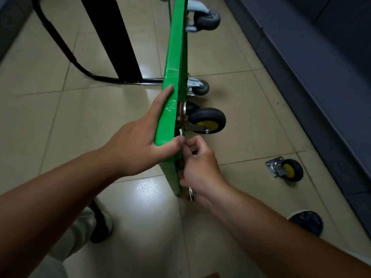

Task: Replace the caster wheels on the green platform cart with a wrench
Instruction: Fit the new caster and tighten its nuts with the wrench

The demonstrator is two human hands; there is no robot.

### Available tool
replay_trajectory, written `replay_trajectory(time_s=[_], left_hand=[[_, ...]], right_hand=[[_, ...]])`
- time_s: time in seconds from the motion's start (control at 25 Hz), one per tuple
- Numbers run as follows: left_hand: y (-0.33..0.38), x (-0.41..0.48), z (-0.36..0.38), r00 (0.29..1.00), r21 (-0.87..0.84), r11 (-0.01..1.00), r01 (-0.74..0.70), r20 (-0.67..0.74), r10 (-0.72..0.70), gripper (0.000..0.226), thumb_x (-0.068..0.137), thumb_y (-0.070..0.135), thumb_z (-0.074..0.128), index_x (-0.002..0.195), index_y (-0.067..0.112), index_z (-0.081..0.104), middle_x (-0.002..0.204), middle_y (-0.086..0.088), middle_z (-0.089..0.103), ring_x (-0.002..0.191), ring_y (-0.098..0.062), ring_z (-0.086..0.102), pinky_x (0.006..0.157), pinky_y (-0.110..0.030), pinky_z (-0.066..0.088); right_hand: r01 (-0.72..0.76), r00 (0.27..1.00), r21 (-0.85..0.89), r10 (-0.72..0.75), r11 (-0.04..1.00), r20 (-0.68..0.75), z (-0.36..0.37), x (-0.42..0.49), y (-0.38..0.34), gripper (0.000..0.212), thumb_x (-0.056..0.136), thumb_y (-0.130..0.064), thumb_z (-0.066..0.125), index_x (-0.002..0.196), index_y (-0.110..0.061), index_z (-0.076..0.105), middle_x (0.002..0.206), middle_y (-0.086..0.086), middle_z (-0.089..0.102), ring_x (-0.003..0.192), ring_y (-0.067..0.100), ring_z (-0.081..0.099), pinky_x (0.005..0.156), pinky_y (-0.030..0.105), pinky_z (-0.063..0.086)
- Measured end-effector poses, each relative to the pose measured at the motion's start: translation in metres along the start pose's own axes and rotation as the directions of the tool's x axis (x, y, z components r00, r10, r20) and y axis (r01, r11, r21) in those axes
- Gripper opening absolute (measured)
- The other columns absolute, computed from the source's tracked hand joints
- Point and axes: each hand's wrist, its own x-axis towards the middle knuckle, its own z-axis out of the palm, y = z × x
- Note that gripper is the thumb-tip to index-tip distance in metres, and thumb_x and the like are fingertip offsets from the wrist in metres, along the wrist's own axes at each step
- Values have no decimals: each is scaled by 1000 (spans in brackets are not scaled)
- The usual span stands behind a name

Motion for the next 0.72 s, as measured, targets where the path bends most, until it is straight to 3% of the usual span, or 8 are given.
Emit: replay_trajectory(time_s=[0.08,0.12,0.24,0.32,0.4,0.44,0.6,0.72], left_hand=[[1,0,-1,1000,15,1000,-7,10,7,100,72,79,44,152,56,-11,116,5,58,77,-16,64,71,-35,51],[1,0,-2,1000,25,1000,-9,13,8,99,74,78,46,152,56,-12,117,5,57,78,-16,64,71,-34,50],[1,1,-3,1000,48,999,-9,26,7,98,78,71,49,152,55,-13,114,5,56,75,-12,63,66,-30,47],[1,2,-3,999,50,999,-11,31,10,98,78,71,49,152,55,-14,113,4,57,74,-13,64,66,-31,49],[-1,2,-4,999,41,999,-7,41,5,99,77,74,48,151,56,-14,111,4,59,71,-12,65,67,-34,53],[-1,1,-4,999,35,999,-5,44,4,99,76,76,47,151,56,-14,110,4,60,69,-11,65,66,-34,54],[-2,3,-2,999,-16,1000,-2,38,2,98,75,75,48,151,58,-11,110,3,65,67,-14,67,63,-43,57],[-2,2,-1,1000,-37,999,-5,19,6,97,78,69,52,154,54,-7,99,7,65,64,-13,65,58,-33,54]], right_hand=[[-155,988,-84,154,984,-17,-5,3,-20,16,105,-32,50,90,-28,55,87,6,65,72,22,60,42,21,42],[-145,989,-122,142,982,-31,-7,2,-21,15,105,-31,50,92,-27,56,82,4,64,66,19,58,41,21,41],[77,997,-167,-81,983,-14,-15,-17,7,15,105,-27,49,93,-32,56,74,-2,67,58,11,58,47,22,43],[261,965,-175,-260,950,29,-25,-24,42,14,106,-26,47,108,-36,57,95,-5,75,83,7,70,66,27,56],[426,901,-264,-431,865,42,-36,-14,67,25,106,-24,46,124,-38,56,122,-12,69,114,6,65,92,29,56],[509,852,-307,-520,804,51,-40,-3,75,31,106,-21,47,132,-37,54,130,-13,65,121,5,61,98,26,53],[695,690,-331,-722,638,56,-38,42,90,34,101,-6,49,135,-8,54,129,-2,60,127,-5,53,103,15,44],[753,626,-314,-776,578,75,-34,66,99,35,99,0,49,133,-3,53,115,9,63,115,-6,54,100,12,42]])
